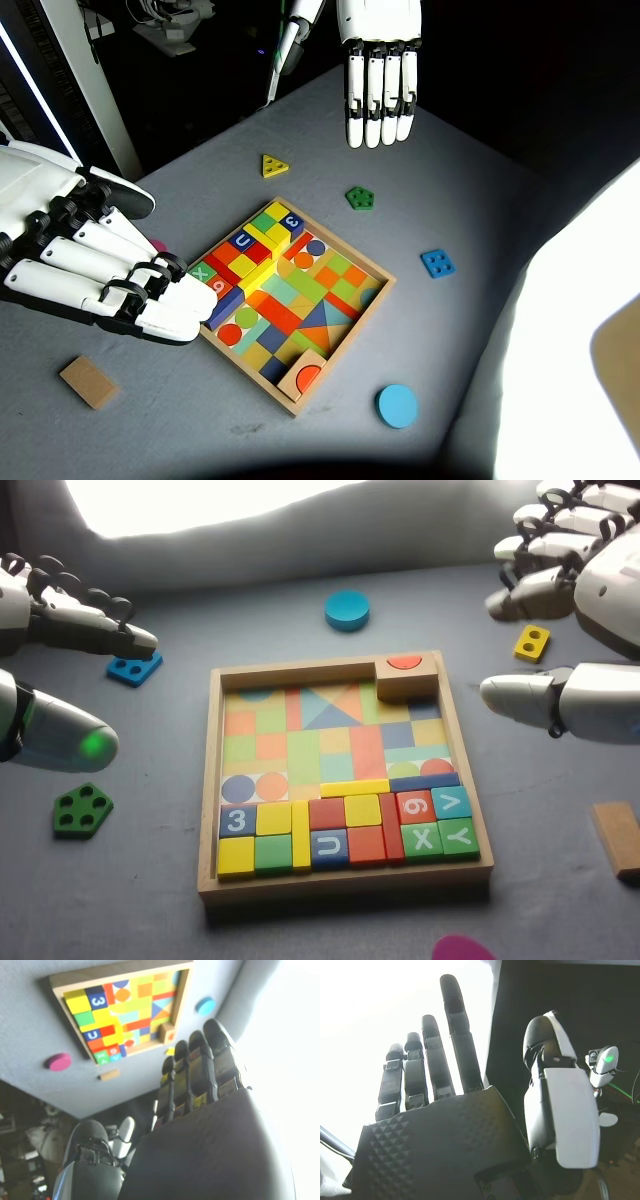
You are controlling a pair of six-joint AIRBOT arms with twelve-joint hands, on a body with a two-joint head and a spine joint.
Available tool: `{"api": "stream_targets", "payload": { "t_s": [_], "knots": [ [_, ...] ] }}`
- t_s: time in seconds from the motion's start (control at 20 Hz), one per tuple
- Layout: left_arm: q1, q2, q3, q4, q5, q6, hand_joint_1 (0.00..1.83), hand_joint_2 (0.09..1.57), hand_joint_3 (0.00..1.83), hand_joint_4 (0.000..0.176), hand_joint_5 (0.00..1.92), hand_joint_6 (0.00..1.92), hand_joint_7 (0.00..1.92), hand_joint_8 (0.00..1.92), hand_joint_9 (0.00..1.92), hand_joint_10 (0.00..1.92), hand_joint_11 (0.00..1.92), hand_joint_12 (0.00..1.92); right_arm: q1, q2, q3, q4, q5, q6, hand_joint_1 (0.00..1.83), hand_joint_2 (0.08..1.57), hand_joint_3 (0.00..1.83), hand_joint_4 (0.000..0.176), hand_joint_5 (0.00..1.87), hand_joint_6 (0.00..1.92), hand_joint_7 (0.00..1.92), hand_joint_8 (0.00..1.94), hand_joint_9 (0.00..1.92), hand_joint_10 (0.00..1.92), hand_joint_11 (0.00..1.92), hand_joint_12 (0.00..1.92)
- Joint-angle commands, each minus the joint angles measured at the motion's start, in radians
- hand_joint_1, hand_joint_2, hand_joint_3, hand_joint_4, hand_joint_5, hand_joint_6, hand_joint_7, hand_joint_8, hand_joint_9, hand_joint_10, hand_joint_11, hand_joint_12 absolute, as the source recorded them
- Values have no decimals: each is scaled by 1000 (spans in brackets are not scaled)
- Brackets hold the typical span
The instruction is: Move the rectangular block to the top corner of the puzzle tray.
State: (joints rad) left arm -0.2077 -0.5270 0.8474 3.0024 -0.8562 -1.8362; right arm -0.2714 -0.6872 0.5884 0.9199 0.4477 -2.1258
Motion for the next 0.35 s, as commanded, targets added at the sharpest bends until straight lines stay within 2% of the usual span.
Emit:
{"api": "stream_targets", "payload": {
  "t_s": [0.0, 0.05, 0.15, 0.25, 0.3],
  "knots": [
    [-8, 1, -1, 10, 84, -3, 0, 1137, 0, 14, 136, 8, 183, 5, 179, 11, 0, 596, 17, 3, 3, -34, 78, 2, 0, 1194, 1, 0, 561, 9, 355, 3, 264, 8, 2, 466],
    [-8, 1, -2, 10, 84, -3, 0, 1140, 0, 5, 93, 1, 173, 1, 168, 4, 0, 563, 19, 1, 6, -34, 78, 5, 0, 1194, 1, 0, 560, 8, 373, 6, 291, 15, 0, 645],
    [-7, 1, -2, 10, 84, -3, 0, 1137, 0, 16, 98, 6, 178, 3, 161, 1, 0, 556, 22, -4, 13, -34, 74, 11, 0, 1199, 1, 0, 571, 12, 413, 11, 343, 32, 0, 942],
    [-7, 1, -3, 10, 84, -3, 0, 1133, 0, 25, 105, 7, 176, 1, 169, 4, 0, 580, 22, -10, 20, -34, 73, 15, 0, 1202, 1, 0, 600, 22, 435, 12, 358, 36, 0, 1004],
    [-7, 1, -3, 10, 84, -3, 0, 1136, 0, 20, 151, 16, 223, 12, 224, 19, 0, 702, 22, -11, 22, -34, 72, 16, 9, 1205, 1, 0, 654, 43, 513, 32, 442, 77, 0, 1125]
  ]
}}
